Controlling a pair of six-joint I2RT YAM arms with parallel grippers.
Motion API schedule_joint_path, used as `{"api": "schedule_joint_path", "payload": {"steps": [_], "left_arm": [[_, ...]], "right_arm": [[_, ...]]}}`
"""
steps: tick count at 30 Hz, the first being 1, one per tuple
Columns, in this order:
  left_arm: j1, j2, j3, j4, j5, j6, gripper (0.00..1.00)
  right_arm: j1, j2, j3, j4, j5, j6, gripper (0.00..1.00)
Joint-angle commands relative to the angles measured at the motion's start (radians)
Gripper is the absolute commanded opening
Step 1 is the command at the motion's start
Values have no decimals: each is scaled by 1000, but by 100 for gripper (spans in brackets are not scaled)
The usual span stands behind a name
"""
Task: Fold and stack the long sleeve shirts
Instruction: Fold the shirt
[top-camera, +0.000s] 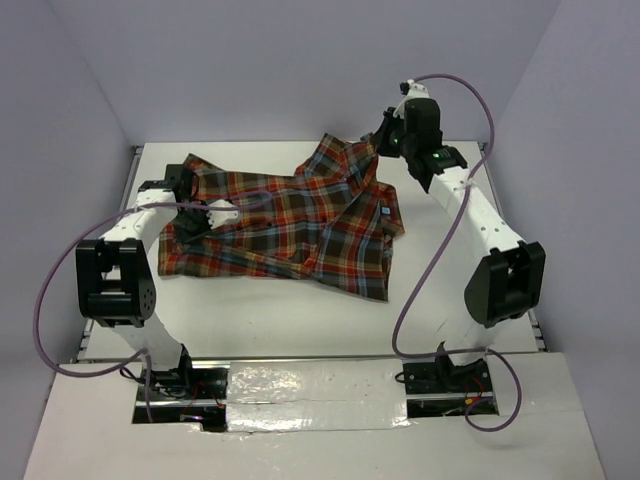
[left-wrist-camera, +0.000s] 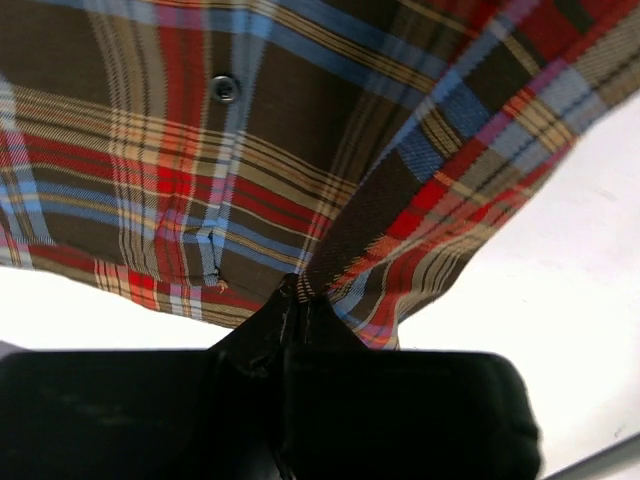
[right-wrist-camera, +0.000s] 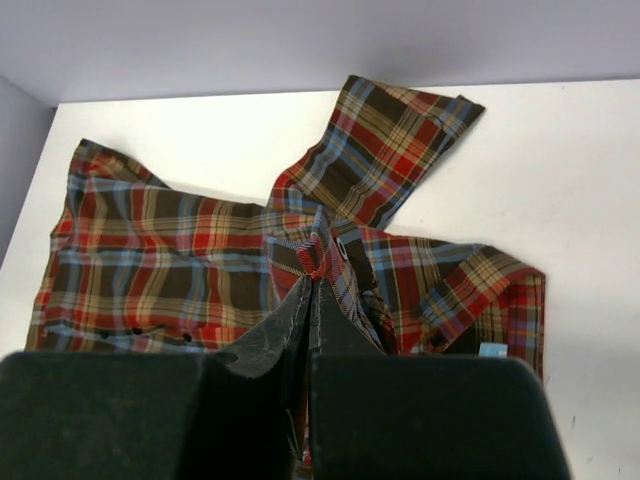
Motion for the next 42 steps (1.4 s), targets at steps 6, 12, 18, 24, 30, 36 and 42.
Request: {"api": "schedule_joint_path", "payload": {"steps": [6,12,18,24,30,36,42], "left_arm": [[15,69,39,-5,21,-13,4],[23,103,33,53,-14,-50,7],[27,119,50,91,-50,-139,10],[29,115,19,115,-56,-191,9],[29,119,7,133,-53,-216,9],[29,133,15,147,-68,-232,9],[30,144,24,175,-114,-287,14]], "right_arm": [[29,100,260,20,92,-56,0],[59,210,356,0,93,-95,0],[72,327,510,-16,133,-118,0],[78,425,666,-68,176,-148,0],[81,427,746,-19,190,-167,0],[113,444,733,26,167,-176,0],[119,500,733,15,172,-190,0]]}}
